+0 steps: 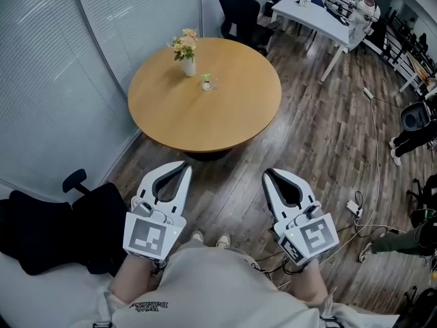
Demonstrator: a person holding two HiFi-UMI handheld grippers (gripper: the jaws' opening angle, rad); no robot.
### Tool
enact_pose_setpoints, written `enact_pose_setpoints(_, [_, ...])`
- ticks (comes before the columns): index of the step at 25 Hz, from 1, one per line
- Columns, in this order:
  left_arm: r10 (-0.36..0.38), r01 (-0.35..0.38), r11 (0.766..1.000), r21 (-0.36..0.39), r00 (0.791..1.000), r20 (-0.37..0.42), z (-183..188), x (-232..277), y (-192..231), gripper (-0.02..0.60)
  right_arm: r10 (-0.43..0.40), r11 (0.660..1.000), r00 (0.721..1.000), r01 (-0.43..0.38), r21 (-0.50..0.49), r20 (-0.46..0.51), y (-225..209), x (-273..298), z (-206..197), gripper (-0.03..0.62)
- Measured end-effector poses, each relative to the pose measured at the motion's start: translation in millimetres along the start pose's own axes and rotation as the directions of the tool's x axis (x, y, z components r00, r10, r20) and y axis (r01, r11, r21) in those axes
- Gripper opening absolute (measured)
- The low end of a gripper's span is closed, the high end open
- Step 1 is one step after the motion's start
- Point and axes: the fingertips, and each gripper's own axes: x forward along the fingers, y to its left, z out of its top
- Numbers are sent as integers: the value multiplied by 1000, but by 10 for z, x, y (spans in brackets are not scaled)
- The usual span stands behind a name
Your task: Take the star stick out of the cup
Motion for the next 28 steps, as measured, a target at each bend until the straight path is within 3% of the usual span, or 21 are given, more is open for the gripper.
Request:
enact_pose_setpoints(14, [47,-47,999,-21,999,0,-21,9,-268,23,46,998,999,-46,-43,-6,-165,-187,-55,40])
enact_pose_setpoints(28, [31,-30,998,-52,999,15,-168,346,86,23,55,996,997,-59,-72,-58,-228,323,-154,40])
